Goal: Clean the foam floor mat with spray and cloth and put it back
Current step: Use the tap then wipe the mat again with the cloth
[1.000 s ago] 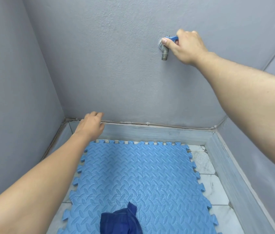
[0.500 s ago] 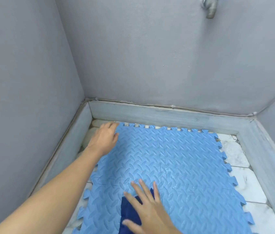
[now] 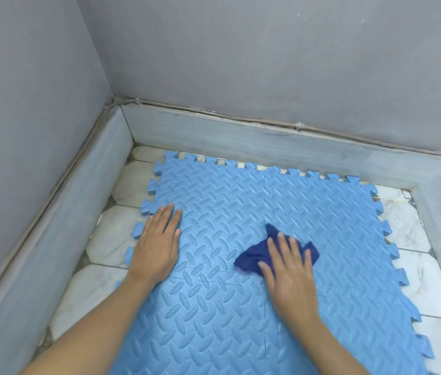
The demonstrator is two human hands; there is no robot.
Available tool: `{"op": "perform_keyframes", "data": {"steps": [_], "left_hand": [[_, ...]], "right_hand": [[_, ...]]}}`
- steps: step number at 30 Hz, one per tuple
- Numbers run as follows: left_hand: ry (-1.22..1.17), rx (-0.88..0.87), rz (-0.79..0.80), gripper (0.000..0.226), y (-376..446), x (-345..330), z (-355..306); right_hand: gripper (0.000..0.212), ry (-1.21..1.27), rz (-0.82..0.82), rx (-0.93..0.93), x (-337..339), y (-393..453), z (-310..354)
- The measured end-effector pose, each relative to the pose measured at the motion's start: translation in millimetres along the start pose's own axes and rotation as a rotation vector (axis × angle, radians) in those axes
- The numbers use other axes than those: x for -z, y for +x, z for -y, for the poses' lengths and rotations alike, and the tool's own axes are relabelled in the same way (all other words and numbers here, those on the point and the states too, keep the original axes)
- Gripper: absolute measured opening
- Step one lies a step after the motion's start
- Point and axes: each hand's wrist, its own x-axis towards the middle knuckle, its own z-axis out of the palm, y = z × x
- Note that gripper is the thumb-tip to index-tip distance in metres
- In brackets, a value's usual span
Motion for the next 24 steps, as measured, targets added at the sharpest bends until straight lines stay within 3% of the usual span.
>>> {"op": "perform_keyframes", "data": {"steps": [4,6,8,12,16,18,24], "left_hand": [[-0.001,0.008,-0.011,0.054,1,-4,1],[0.006,0.014,-0.012,0.054,1,-5,1],[0.010,0.012,-0.023,0.053,2,-6,2],[0.017,-0.013,-0.043,0.054,4,-7,5],[0.018,-0.001,-0.032,0.057,3,-8,8],[0.017,0.005,-0.025,0.059,4,-9,8],[0.018,0.006,-0.028,0.057,4,-11,8]], "right_hand": [[0.062,0.094,0.004,-0.553,11,90,-34],[0.066,0.165,0.000,-0.682,7,129,-10],[0.067,0.149,0.014,-0.558,-4,154,34],[0.059,0.061,0.110,-0.026,-17,174,118],[0.055,0.076,0.131,0.128,-15,184,89],[0.055,0.084,0.107,0.044,-11,184,47],[0.056,0.121,0.011,-0.502,7,157,-89]]}}
